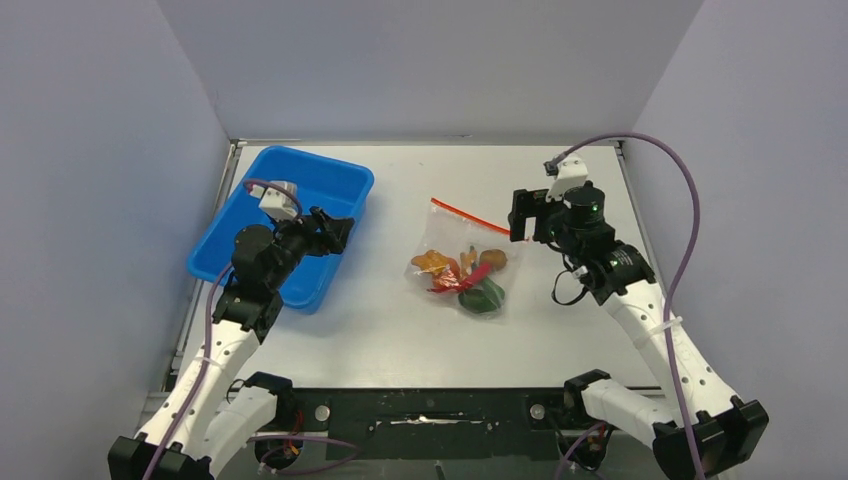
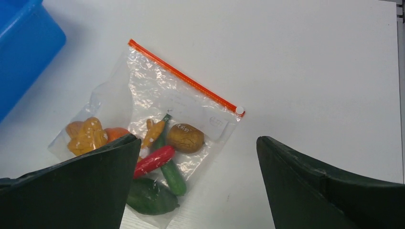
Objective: Place the food in the zip-top bag and seal the zipper
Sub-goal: Place the zipper food storage bag at the center of the board, then reset both arms
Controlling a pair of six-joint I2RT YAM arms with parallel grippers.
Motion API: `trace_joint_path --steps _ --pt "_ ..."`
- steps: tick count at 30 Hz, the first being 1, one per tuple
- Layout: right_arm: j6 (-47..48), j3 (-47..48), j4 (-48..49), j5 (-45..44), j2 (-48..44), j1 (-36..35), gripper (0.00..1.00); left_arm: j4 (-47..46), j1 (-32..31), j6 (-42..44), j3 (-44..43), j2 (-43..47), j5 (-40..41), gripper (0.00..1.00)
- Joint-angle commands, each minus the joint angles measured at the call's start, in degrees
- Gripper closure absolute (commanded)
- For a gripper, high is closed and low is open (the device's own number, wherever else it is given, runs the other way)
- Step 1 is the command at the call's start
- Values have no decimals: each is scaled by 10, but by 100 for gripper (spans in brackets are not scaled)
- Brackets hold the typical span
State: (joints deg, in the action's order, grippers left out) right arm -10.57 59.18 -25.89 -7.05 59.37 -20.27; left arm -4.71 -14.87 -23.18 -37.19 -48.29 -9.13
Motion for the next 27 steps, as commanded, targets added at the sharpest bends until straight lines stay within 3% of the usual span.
trace_joint_path --steps 1,15,27 --pt "-65 32 3 -8 -50 -1 2 -14 3 -16 -38 21 6 25" --pt "-193 8 -18 -8 -140 -1 2 -44 2 -77 -39 76 -46 25" --pt "-193 -14 5 -20 -192 -1 2 -29 2 -74 -44 78 -49 24"
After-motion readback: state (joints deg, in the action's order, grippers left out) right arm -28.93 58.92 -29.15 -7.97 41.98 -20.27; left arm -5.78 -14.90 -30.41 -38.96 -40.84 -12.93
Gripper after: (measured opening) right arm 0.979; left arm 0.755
